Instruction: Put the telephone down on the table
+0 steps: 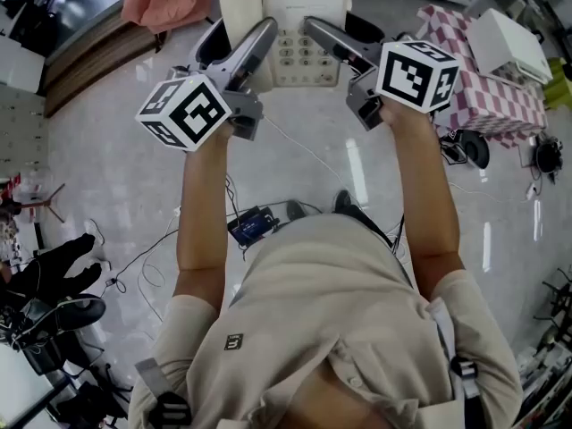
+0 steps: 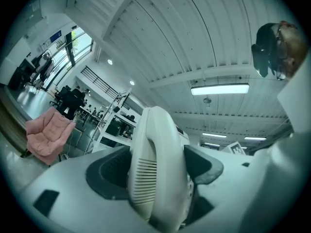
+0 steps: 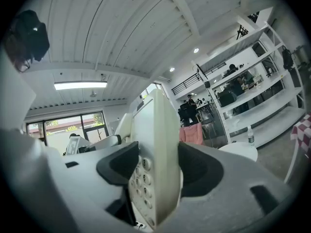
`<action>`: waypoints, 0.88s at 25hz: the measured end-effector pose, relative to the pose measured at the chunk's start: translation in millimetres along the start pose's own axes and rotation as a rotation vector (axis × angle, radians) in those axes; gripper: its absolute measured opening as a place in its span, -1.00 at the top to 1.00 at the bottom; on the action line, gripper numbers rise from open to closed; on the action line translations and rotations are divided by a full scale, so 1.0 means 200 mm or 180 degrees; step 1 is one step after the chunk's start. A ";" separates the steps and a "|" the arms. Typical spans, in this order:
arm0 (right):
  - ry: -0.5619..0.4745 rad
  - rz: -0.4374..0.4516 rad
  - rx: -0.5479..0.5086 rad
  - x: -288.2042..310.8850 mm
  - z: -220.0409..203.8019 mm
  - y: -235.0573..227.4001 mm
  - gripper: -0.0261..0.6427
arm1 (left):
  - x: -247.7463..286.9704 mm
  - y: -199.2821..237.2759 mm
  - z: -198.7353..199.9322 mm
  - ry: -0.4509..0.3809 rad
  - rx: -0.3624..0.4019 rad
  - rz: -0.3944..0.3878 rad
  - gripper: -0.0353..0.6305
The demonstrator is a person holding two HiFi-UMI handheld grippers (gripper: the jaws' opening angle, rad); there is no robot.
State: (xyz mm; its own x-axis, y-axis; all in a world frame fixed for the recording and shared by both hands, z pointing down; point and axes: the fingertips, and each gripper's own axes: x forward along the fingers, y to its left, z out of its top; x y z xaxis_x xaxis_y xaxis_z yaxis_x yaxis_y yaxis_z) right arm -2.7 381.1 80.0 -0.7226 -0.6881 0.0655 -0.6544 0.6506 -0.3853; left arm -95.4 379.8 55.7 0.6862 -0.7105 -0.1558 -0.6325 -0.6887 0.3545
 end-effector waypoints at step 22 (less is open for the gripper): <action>0.0086 0.0148 0.0244 0.21 0.00 -0.31 0.21 | 0.23 0.24 -0.09 0.0056 -0.0072 0.0262 -0.13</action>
State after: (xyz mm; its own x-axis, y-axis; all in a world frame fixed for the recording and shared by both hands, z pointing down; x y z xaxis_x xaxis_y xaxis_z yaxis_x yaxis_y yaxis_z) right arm 7.0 312.2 106.3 -0.7582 -0.6482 0.0702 -0.6018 0.6544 -0.4579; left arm -88.1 316.9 81.9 0.6386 -0.7618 -0.1091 -0.6789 -0.6244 0.3863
